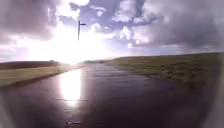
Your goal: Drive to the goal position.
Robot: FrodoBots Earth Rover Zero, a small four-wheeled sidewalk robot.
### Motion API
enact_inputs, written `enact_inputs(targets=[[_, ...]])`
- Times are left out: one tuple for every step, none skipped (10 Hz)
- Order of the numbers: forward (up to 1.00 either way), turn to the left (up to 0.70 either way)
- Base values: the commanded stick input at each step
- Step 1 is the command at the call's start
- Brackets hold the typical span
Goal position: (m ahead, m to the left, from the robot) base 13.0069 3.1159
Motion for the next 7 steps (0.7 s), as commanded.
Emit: enact_inputs(targets=[[0.70,-0.14],[0.70,-0.14],[0.70,-0.14],[0.70,-0.14],[0.70,-0.14],[0.70,-0.14],[0.70,-0.14]])
